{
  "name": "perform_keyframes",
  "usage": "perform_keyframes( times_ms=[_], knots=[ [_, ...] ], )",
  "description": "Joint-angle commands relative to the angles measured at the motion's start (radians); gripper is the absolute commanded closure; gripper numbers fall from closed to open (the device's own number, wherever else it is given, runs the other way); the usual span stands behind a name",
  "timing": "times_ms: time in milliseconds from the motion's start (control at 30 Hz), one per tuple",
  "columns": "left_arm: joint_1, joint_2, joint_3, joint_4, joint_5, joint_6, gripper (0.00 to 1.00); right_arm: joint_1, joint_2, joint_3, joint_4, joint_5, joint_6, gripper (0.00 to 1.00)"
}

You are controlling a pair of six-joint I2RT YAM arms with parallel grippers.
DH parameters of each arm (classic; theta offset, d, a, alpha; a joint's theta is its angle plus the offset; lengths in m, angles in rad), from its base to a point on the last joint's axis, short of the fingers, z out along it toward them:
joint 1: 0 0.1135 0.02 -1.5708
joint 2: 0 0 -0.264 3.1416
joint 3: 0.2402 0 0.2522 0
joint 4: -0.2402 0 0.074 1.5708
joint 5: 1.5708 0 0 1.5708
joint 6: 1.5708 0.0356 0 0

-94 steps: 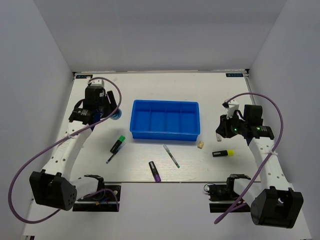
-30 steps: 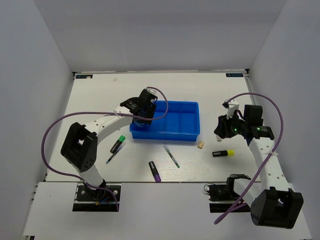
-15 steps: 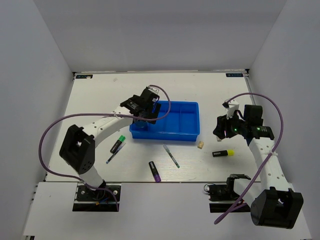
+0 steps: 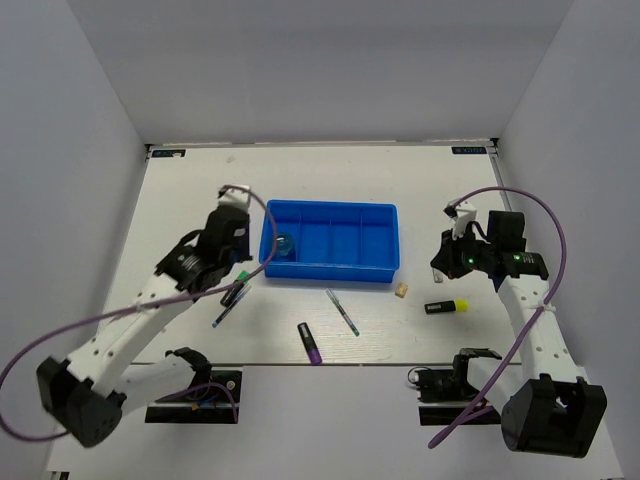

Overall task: Sort the stationery into containers
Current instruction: Pick up the pen from the center of the board.

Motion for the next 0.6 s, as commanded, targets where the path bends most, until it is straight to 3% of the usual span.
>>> perform_keyframes(
  times_ms=[0,33,100,167,200,233,367,400,567],
  knots=[
    [0.121,-0.063,-0.166,-0.081,0.103,-0.014,0.53,0.005,-0.015,0.021,-0.014,-0.085,-0.021,1.00],
    [0.141,-0.060,-0.176,-0.095,0.140,-0.011,0.48,0.005,-0.015,0.014,-0.007,-0.094,-0.024,0.99],
    [0.180,-0.032,-0.190,-0.139,0.217,-0.008,0.41,0.008,-0.009,0.008,-0.012,-0.128,-0.047,0.71],
    [0.207,0.018,-0.197,-0.138,0.226,-0.006,0.41,0.013,-0.003,0.002,-0.013,-0.143,-0.070,0.45],
    [0.214,0.031,-0.202,-0.124,0.242,-0.006,0.40,0.013,-0.002,0.002,-0.018,-0.154,-0.090,0.43],
    [0.220,0.046,-0.205,-0.082,0.255,0.009,0.40,0.014,0.005,0.004,-0.026,-0.155,-0.093,0.43],
    [0.282,0.147,-0.223,0.014,0.306,0.037,0.41,0.014,0.000,-0.001,-0.027,-0.163,-0.107,0.81],
    [0.292,0.184,-0.228,0.029,0.314,0.038,0.41,0.014,-0.003,-0.001,-0.027,-0.166,-0.108,0.85],
    [0.333,0.253,-0.248,0.137,0.364,0.037,0.41,0.011,-0.008,-0.004,-0.021,-0.160,-0.110,0.85]
  ],
)
